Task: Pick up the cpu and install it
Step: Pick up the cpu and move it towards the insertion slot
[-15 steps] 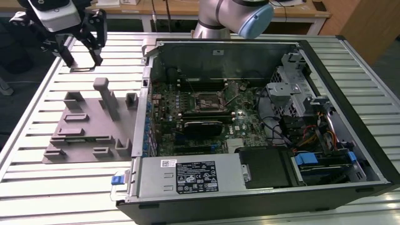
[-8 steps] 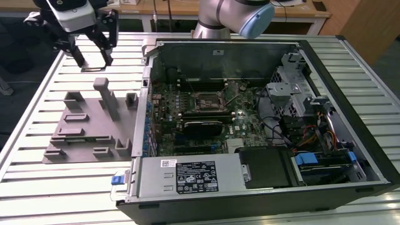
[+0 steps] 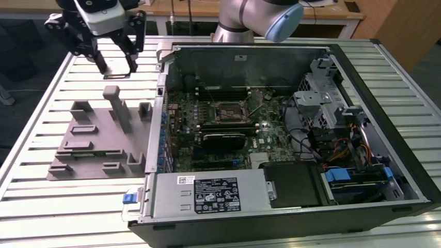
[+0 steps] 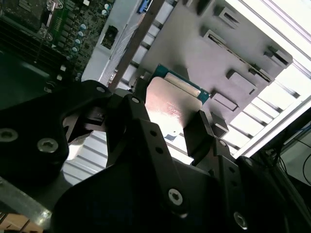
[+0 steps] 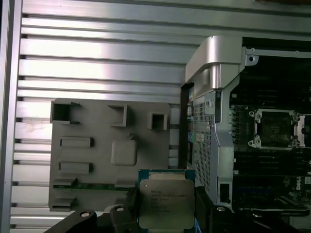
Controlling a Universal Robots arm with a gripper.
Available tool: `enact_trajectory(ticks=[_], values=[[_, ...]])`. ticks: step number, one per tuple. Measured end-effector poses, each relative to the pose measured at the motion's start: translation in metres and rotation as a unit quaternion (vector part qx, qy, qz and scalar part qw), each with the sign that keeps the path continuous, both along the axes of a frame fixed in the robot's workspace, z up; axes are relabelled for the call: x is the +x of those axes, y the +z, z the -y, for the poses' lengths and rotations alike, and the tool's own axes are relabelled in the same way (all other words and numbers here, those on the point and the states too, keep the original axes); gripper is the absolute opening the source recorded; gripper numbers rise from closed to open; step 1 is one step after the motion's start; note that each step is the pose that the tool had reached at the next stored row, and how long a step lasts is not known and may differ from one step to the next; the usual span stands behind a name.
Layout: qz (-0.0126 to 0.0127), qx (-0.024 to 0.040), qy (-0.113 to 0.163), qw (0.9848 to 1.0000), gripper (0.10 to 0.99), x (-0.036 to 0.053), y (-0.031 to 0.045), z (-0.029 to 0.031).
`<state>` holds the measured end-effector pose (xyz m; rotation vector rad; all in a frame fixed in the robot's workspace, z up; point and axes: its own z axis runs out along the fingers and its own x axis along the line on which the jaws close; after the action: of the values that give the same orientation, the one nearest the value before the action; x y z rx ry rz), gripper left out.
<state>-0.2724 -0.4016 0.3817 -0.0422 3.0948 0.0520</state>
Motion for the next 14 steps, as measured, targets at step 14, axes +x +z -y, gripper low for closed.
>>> enact_trajectory(ticks=[14], values=[[0.0000,0.0000,0.000,1.0000,0.545,0.0389,0.0000,-0.0003]])
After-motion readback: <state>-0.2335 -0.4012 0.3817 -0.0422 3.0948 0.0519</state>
